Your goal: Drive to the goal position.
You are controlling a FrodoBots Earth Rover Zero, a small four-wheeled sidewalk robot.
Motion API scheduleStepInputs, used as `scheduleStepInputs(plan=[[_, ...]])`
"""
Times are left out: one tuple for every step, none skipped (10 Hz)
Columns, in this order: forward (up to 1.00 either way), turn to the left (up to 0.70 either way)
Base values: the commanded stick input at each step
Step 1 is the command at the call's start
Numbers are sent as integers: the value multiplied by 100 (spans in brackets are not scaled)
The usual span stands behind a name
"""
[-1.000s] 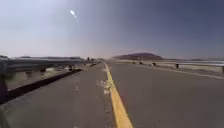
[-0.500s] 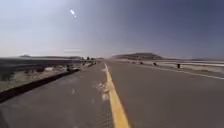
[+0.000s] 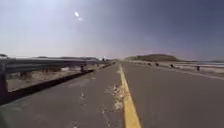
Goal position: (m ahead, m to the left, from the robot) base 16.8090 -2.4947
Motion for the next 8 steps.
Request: scheduleStepInputs(plan=[[50, 0], [50, 0], [50, 0], [50, 0], [50, 0], [50, 0], [50, 0], [50, 0]])
